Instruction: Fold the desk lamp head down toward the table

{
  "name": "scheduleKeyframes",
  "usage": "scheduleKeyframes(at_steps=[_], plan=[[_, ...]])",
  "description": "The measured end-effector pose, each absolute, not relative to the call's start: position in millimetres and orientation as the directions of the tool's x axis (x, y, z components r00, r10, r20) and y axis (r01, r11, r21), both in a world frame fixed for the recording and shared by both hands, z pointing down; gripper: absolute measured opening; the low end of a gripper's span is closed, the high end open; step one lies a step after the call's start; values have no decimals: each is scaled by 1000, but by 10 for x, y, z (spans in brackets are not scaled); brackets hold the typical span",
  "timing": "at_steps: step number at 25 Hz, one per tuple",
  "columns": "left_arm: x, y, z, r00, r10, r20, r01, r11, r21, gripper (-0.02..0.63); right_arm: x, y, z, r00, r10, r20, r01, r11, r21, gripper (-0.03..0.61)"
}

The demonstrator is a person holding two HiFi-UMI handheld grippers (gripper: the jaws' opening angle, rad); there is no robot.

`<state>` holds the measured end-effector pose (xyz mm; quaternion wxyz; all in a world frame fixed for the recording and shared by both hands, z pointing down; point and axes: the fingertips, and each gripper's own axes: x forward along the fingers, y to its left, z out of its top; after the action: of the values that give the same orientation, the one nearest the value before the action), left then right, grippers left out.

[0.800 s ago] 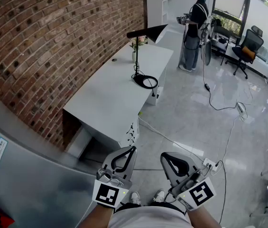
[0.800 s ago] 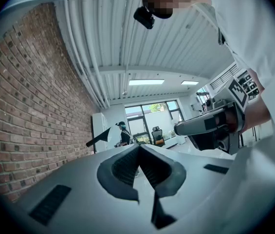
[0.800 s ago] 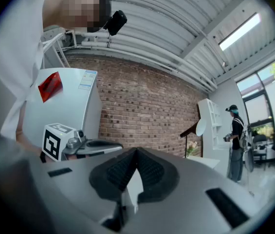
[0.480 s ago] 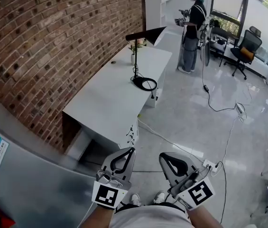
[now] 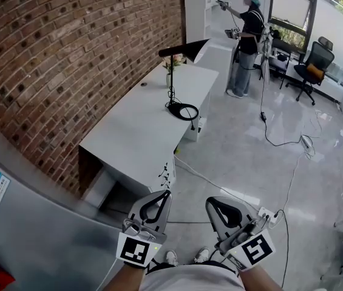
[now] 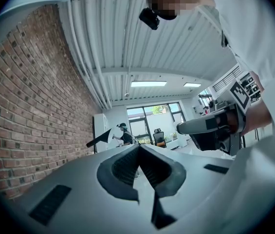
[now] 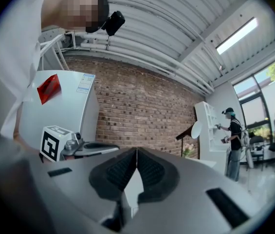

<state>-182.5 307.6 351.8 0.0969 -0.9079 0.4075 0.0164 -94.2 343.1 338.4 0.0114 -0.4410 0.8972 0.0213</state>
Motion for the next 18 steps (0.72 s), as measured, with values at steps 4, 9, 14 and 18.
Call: scheduleKeyframes(at_steps=[4, 9, 14, 18], plan=[[-1685, 3072, 3534, 666, -740, -99, -745, -650, -153, 8, -818, 3455, 3411, -626, -779, -31, -780, 626, 20, 18], [-1467, 3070, 3539, 665, -740, -104, -746, -650, -149, 8, -621, 3493, 3442, -635, -772, -26, -773, 634, 18, 18], [-1256, 3082, 3591, 653, -750, -105, -756, -639, -143, 8, -395, 3519, 3522, -654, -756, -22, -756, 654, -3, 18], [-1183, 3129, 3694, 637, -766, -82, -769, -625, -135, 9, -238, 3553, 3582, -658, -753, -20, -753, 658, -17, 18]])
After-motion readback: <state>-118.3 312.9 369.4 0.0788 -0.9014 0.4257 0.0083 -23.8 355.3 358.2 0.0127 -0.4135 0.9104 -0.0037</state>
